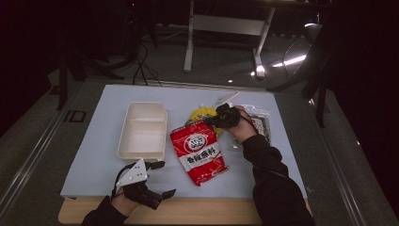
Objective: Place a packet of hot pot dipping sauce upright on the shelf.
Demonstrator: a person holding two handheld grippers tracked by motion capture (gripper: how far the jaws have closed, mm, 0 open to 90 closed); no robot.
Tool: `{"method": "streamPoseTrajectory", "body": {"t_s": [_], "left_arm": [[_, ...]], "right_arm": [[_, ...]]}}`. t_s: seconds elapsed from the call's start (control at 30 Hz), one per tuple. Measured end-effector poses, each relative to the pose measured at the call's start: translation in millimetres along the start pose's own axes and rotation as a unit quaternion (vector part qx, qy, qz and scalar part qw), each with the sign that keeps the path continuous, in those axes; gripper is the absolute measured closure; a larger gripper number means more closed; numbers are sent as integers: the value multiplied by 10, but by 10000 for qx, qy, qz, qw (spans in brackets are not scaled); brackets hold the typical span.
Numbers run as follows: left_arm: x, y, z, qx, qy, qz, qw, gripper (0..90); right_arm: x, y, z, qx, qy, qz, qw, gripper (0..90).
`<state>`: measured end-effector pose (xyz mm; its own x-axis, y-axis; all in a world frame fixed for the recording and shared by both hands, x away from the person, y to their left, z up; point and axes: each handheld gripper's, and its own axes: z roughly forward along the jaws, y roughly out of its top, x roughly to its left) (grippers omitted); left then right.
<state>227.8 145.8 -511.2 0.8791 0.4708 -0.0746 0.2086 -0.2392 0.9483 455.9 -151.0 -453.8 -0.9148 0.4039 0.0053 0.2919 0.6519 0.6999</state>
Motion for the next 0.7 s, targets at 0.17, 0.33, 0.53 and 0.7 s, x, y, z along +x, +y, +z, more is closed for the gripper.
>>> {"method": "streamPoseTrajectory", "body": {"t_s": [0.17,0.33,0.53,0.7], "left_arm": [[3,5,0,9,10,-17,10000,29],[-10,7,9,29,-2,-1,10000,30],[-16,20,14,-6,9,-46,10000,29],[-27,51,10,-6,9,-35,10000,30]], "right_arm": [[99,6,-221,-194,-10,-164,9997,893],[167,-2,-372,-302,-73,-280,9991,894],[291,-36,-600,-536,-58,-414,9977,895],[456,-58,-814,-740,-113,-621,9953,895]]}}
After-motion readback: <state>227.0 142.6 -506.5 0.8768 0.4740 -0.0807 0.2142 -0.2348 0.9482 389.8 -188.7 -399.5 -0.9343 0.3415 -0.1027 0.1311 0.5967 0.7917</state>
